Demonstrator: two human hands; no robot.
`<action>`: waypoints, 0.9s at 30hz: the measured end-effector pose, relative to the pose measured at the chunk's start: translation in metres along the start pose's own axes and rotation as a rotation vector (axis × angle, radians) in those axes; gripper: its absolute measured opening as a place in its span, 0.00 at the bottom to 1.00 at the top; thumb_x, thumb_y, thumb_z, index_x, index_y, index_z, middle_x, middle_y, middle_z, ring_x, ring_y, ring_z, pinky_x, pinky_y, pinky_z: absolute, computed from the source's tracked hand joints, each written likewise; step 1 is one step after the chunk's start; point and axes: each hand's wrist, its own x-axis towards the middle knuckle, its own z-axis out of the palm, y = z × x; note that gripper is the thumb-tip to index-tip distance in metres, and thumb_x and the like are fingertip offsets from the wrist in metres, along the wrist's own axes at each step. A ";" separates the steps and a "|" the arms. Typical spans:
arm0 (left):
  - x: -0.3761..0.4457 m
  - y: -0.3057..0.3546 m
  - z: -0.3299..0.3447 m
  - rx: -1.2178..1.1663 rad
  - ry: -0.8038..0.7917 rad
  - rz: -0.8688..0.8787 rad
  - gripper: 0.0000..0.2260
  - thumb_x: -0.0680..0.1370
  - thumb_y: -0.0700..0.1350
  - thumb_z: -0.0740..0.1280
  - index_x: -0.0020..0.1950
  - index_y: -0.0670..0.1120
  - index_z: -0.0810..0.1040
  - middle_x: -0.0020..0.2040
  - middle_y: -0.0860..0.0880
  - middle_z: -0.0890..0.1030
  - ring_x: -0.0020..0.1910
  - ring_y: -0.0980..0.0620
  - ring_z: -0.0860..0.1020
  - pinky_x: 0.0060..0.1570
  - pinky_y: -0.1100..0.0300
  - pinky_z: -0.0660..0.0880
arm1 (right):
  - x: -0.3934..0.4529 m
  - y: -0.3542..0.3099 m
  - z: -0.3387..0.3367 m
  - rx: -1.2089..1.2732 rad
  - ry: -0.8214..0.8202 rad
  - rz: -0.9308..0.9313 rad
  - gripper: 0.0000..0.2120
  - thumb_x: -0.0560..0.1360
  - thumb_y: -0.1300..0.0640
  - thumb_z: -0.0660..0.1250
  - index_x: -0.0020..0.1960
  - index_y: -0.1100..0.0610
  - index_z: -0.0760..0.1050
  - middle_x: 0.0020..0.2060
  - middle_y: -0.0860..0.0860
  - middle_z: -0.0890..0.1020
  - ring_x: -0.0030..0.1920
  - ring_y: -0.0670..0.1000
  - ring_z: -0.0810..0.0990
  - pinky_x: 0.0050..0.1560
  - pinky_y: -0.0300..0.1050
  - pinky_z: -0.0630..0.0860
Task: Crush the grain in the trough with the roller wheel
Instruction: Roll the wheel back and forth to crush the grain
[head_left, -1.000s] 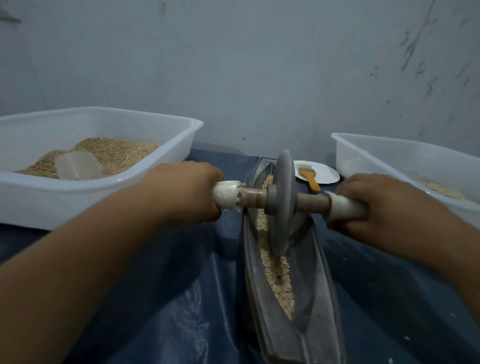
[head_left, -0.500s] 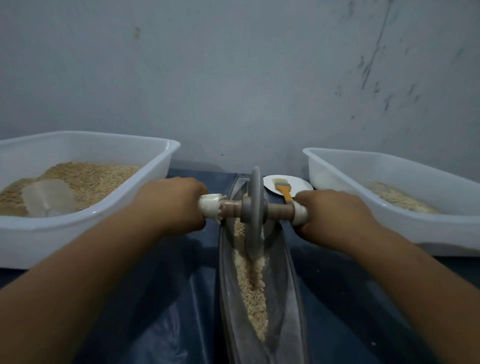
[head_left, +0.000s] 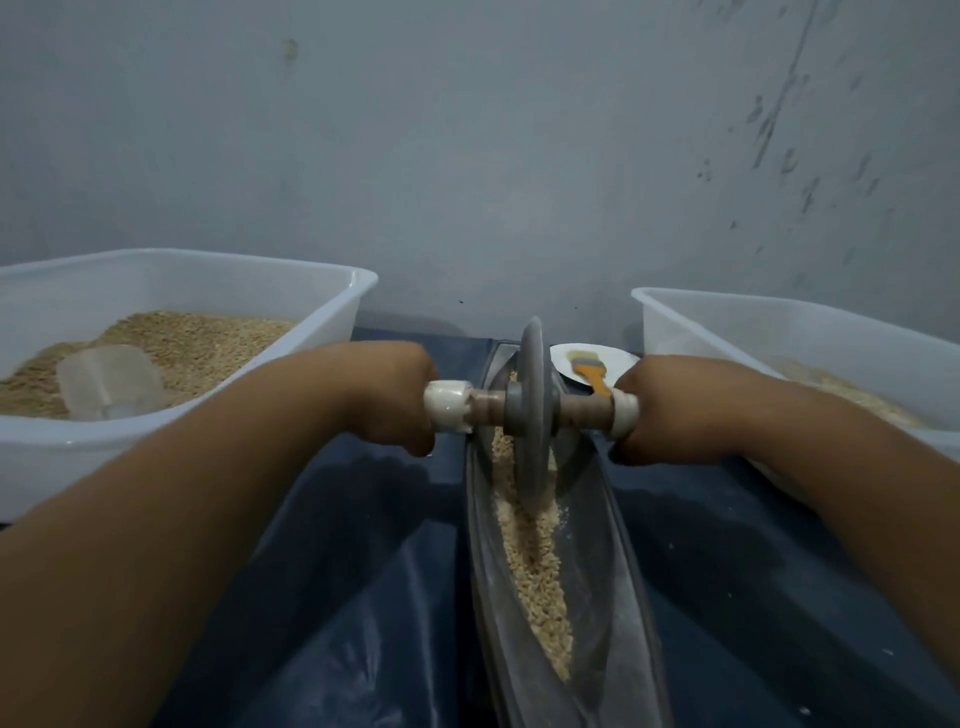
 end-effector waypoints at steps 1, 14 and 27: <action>0.001 0.002 0.005 0.033 0.143 -0.008 0.11 0.66 0.50 0.73 0.35 0.53 0.71 0.34 0.54 0.76 0.33 0.54 0.75 0.33 0.60 0.67 | 0.002 -0.001 0.001 -0.012 0.043 0.005 0.12 0.66 0.47 0.72 0.33 0.46 0.68 0.31 0.44 0.76 0.33 0.45 0.75 0.34 0.43 0.72; 0.016 0.011 -0.006 0.086 0.179 0.067 0.10 0.66 0.50 0.72 0.38 0.54 0.72 0.35 0.54 0.76 0.36 0.52 0.77 0.37 0.59 0.71 | 0.010 0.000 0.008 0.207 0.009 0.087 0.11 0.67 0.49 0.74 0.34 0.47 0.72 0.29 0.45 0.78 0.30 0.47 0.76 0.31 0.41 0.71; 0.016 0.007 0.010 0.051 0.316 0.004 0.06 0.68 0.50 0.70 0.40 0.52 0.74 0.36 0.53 0.77 0.38 0.49 0.77 0.38 0.58 0.71 | 0.015 -0.014 0.008 -0.105 0.418 0.065 0.09 0.68 0.48 0.66 0.34 0.49 0.69 0.29 0.44 0.73 0.28 0.45 0.69 0.28 0.38 0.60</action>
